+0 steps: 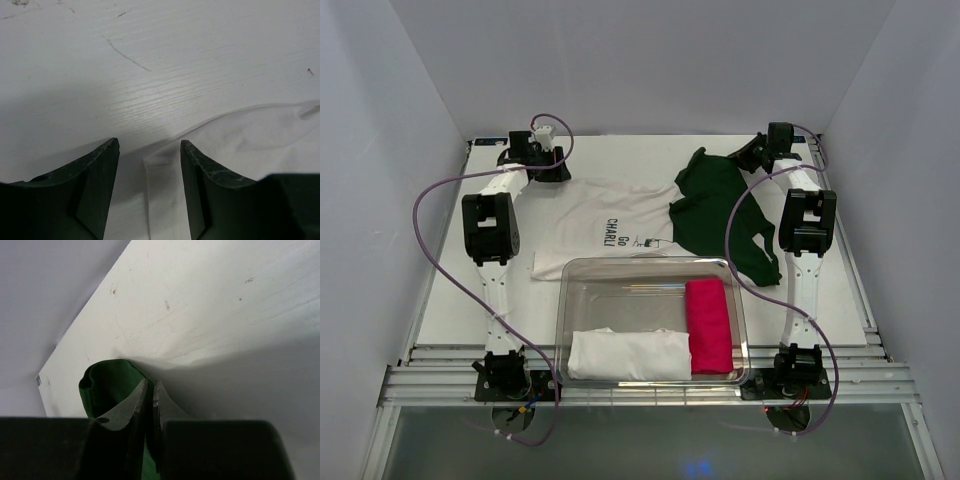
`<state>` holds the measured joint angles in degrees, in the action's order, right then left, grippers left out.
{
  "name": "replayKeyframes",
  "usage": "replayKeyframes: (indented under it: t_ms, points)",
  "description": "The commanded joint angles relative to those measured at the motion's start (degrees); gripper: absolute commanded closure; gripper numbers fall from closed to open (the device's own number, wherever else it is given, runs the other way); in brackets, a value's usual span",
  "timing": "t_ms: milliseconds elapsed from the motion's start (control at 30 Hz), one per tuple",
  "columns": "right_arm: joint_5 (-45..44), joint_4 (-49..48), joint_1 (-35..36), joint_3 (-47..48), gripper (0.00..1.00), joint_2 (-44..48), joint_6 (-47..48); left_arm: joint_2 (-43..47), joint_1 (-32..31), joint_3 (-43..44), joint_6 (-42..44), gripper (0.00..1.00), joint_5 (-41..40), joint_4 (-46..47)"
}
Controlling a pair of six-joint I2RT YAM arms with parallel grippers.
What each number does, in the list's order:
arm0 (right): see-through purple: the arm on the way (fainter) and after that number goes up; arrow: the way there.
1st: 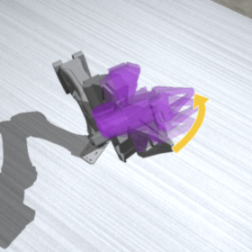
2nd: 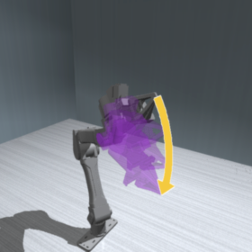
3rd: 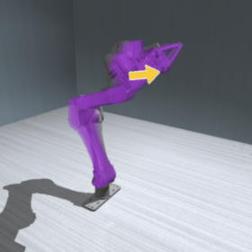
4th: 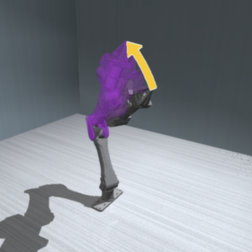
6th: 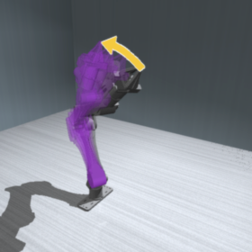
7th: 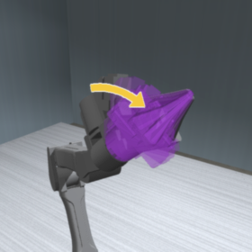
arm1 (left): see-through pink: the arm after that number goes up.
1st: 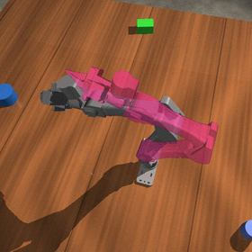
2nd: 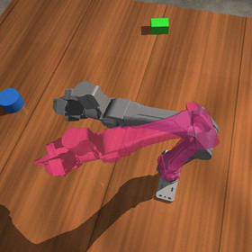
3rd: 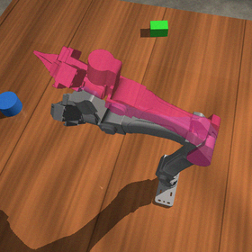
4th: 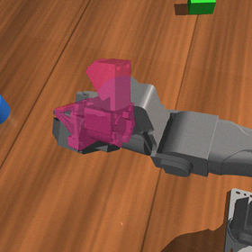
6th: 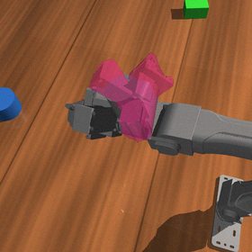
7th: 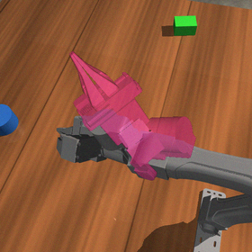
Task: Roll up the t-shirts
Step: Fold the T-shirt at the center of the board.
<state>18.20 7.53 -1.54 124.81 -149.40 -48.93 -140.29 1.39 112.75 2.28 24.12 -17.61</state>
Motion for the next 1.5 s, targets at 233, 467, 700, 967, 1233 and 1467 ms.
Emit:
replayKeyframes:
  t_ms: [233,467,700,967,1233,1467]
  points:
    - [5.62,-5.16,-0.22,0.53,0.92,9.29,7.26,1.69,-0.42,-1.04,-3.78,0.83,9.8,-3.66]
    - [11.41,-5.16,-0.22,-2.81,0.92,16.15,16.22,6.07,-0.25,-1.74,-2.82,1.0,4.1,-0.6]
    - [18.71,-4.01,-0.65,-20.35,0.92,28.89,27.65,15.29,0.02,-10.43,2.63,1.0,4.27,1.87]
    - [19.25,2.82,-1.54,-41.83,0.92,44.1,39.68,22.42,3.0,-19.32,5.53,1.0,6.63,0.21]
    - [14.94,3.54,-5.57,-55.46,0.92,53.86,41.46,29.45,5.64,-26.52,9.93,1.0,8.14,-2.34]
    - [11.69,6.62,-6.02,-63.55,0.92,57.55,42.25,34.02,5.73,-34.6,12.04,1.0,8.58,-2.78]
